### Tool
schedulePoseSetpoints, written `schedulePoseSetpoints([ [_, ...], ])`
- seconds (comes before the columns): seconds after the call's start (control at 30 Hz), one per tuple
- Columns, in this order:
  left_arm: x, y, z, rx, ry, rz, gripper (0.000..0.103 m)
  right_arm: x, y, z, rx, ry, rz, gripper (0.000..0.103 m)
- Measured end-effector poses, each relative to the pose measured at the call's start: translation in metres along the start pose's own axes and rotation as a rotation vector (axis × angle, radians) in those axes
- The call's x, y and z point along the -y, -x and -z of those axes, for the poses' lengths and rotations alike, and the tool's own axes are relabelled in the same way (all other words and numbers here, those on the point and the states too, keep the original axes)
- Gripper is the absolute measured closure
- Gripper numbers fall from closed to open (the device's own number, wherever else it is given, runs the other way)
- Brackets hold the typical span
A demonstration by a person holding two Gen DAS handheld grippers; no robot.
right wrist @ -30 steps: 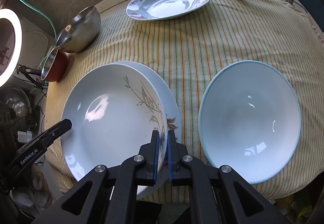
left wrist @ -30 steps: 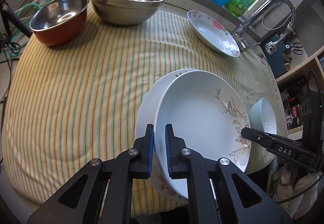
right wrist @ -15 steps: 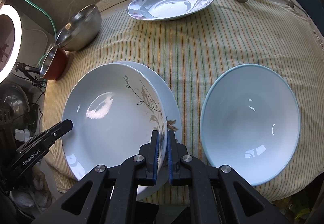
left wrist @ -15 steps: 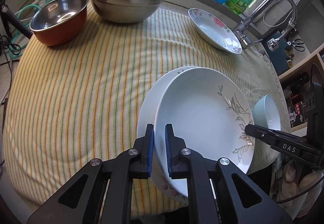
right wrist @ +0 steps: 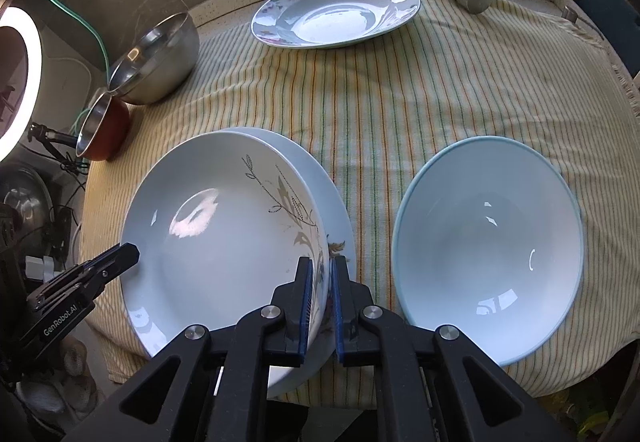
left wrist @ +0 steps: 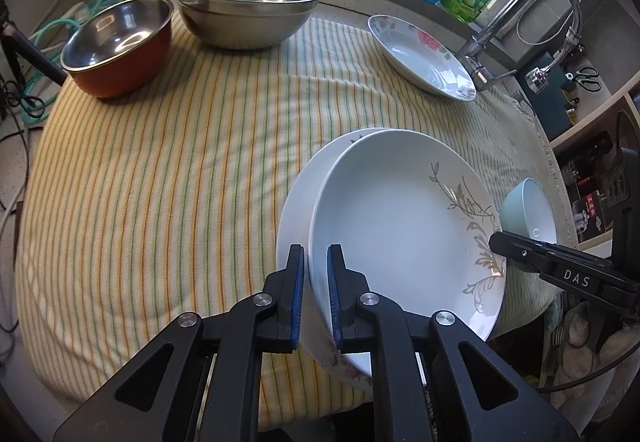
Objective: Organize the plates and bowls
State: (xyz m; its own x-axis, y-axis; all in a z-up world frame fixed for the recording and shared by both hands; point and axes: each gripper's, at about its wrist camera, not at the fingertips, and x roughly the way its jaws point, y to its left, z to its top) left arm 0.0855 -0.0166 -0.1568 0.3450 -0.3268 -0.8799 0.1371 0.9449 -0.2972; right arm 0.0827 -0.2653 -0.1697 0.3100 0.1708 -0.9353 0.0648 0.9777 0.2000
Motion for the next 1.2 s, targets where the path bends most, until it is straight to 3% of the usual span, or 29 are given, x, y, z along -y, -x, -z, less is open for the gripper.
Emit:
schedulePoseSetpoints([
  [0.27,-0.003,0.021,-0.007,0.038,-0.001,0.011,0.093,0.003,0.022,0.005,0.043,-0.022,-0.011,0.087],
  [0.6,0.013,0.034,-0.029,0.063,-0.018,0.067,0.093,0.003,0.076,-0.007,0.181,0.005,-0.059,0.087],
  [0.73,0.021,0.038,-0.047,0.060,-0.028,0.088,0.093,0.005,0.098,-0.029,0.212,0.025,-0.121,0.087],
  [0.87,0.033,0.044,-0.074,0.087,-0.071,0.090,0.093,0.001,0.116,-0.056,0.233,0.072,-0.104,0.083],
  [0.93,0.037,0.047,-0.090,0.097,-0.083,0.103,0.093,0.004,0.120,-0.071,0.236,0.063,-0.117,0.077],
  [1.2,0.055,0.044,-0.152,0.136,-0.151,0.078,0.093,0.014,0.120,-0.134,0.239,-0.012,-0.195,0.077],
])
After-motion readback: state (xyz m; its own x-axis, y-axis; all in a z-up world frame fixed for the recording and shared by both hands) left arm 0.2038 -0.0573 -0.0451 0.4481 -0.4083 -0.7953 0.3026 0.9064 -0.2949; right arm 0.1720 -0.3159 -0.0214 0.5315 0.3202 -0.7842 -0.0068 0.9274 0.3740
